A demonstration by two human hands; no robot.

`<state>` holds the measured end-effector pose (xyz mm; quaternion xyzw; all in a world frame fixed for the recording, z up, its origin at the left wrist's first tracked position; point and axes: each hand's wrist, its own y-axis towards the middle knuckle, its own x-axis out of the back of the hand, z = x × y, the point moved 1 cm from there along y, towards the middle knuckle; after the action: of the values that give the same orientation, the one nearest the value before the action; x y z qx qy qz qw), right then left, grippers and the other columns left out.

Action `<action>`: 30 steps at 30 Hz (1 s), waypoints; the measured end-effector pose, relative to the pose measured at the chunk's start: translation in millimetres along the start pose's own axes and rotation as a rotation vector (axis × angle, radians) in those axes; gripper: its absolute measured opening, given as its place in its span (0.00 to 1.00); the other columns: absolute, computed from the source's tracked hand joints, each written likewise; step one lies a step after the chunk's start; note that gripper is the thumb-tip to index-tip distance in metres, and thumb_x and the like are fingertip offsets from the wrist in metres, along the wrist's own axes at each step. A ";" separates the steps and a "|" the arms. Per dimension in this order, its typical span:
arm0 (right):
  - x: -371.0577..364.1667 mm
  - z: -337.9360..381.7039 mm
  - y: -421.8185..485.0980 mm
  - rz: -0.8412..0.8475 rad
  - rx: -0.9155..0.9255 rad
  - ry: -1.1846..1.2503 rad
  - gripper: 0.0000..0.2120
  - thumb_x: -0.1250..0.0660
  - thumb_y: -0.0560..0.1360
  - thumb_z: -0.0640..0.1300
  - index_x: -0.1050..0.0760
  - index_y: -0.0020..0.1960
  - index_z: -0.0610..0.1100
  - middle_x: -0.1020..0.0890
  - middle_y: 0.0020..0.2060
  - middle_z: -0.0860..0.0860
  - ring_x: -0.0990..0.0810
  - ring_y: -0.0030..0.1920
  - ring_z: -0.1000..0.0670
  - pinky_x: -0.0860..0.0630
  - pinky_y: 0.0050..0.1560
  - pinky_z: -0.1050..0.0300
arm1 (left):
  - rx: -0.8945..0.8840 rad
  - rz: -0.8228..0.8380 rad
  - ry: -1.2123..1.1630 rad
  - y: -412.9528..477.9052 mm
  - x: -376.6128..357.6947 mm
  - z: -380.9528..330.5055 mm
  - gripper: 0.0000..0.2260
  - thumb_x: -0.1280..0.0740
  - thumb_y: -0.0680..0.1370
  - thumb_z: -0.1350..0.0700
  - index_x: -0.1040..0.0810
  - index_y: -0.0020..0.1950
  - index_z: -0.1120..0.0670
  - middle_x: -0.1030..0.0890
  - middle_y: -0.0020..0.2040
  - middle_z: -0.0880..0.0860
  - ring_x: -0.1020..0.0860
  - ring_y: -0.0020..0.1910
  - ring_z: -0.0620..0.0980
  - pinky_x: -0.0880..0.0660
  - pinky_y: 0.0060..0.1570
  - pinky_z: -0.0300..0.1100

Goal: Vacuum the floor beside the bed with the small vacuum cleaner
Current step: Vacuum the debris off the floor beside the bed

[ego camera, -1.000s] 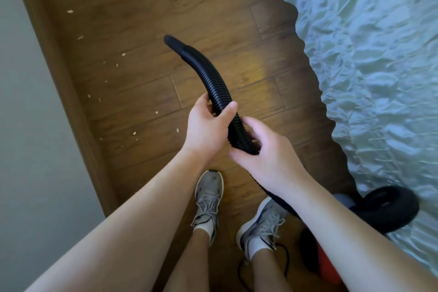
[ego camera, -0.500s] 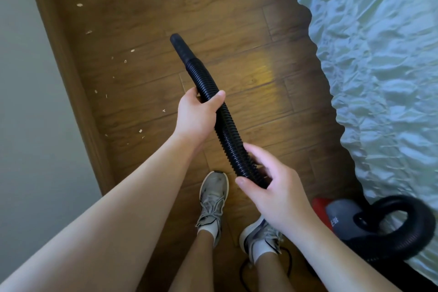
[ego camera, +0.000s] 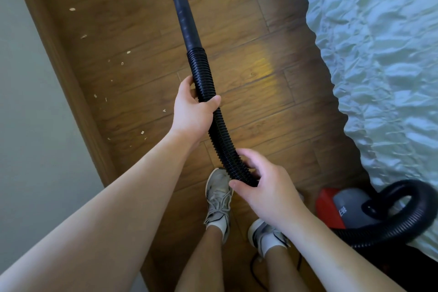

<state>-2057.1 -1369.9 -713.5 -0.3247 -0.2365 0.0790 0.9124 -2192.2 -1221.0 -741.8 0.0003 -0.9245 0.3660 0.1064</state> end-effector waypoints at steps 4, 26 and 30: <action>-1.8 -9.1 1.4 0.031 -0.030 -0.012 0.29 0.26 0.74 0.49 0.32 0.73 0.59 0.24 0.54 0.66 0.23 0.55 0.61 0.29 0.51 0.73 | -0.028 0.023 0.050 -3.4 -5.2 8.4 0.33 0.29 0.79 0.63 0.40 0.80 0.47 0.24 0.60 0.42 0.22 0.56 0.41 0.22 0.59 0.46; 90.2 -156.5 -99.1 -0.309 -0.220 -0.076 0.36 0.28 0.75 0.56 0.37 0.78 0.49 0.31 0.73 0.53 0.34 0.74 0.52 0.35 0.71 0.55 | -0.190 0.278 0.472 -121.3 -137.9 72.8 0.34 0.28 0.79 0.60 0.40 0.78 0.40 0.24 0.69 0.45 0.22 0.65 0.48 0.22 0.63 0.58; 107.0 -189.3 -133.0 -0.362 -0.313 -0.077 0.38 0.29 0.75 0.57 0.40 0.79 0.48 0.32 0.75 0.53 0.36 0.75 0.51 0.37 0.72 0.55 | -0.175 0.352 0.538 -156.8 -165.9 92.9 0.35 0.28 0.79 0.58 0.41 0.79 0.40 0.26 0.70 0.42 0.23 0.65 0.46 0.23 0.65 0.57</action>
<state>-1873.3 -1546.3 -717.3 -0.4112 -0.3346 -0.1110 0.8406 -2036.0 -1411.5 -734.3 -0.2653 -0.8771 0.2850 0.2812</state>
